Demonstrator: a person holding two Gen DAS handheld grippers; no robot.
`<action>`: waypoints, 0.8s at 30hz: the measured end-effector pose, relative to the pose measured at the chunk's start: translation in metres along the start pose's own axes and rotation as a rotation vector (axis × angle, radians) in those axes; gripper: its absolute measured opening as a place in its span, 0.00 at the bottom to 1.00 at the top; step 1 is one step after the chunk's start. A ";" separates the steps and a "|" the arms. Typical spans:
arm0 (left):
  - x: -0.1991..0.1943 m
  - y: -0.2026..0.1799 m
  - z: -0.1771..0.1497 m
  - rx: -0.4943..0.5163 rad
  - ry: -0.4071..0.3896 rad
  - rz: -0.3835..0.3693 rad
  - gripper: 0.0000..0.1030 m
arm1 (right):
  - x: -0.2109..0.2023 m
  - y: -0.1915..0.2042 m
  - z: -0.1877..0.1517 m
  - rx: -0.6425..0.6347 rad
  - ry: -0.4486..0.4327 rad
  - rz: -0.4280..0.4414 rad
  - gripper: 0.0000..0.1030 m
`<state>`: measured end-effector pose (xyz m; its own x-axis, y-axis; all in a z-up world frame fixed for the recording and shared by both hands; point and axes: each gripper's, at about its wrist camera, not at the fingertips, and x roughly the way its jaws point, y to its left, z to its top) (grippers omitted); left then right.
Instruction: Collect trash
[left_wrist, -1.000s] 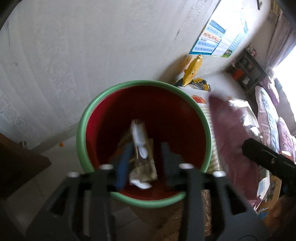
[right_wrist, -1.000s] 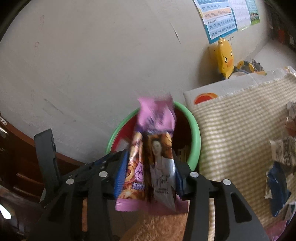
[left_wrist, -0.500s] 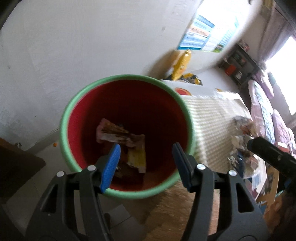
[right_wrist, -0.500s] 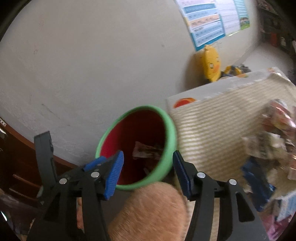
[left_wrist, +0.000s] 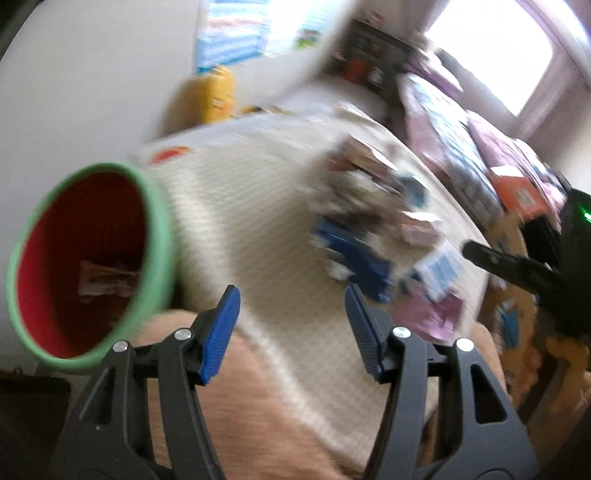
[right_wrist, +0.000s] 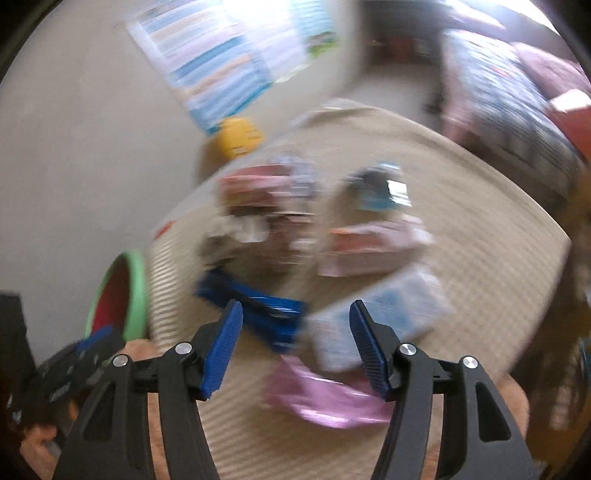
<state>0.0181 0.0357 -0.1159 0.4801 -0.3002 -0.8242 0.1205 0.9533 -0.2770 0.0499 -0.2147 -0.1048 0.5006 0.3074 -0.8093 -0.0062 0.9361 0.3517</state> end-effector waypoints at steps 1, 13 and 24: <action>0.004 -0.009 -0.002 0.012 0.016 -0.025 0.54 | -0.003 -0.013 -0.002 0.032 -0.005 -0.009 0.56; 0.094 -0.115 -0.027 0.265 0.264 -0.126 0.76 | -0.023 -0.103 -0.025 0.248 -0.038 -0.010 0.57; 0.104 -0.105 -0.033 0.175 0.357 -0.167 0.31 | -0.014 -0.100 -0.031 0.264 -0.010 0.035 0.57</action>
<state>0.0271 -0.0962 -0.1886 0.1141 -0.4147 -0.9028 0.3317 0.8725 -0.3589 0.0166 -0.3075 -0.1439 0.5129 0.3355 -0.7902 0.2014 0.8477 0.4907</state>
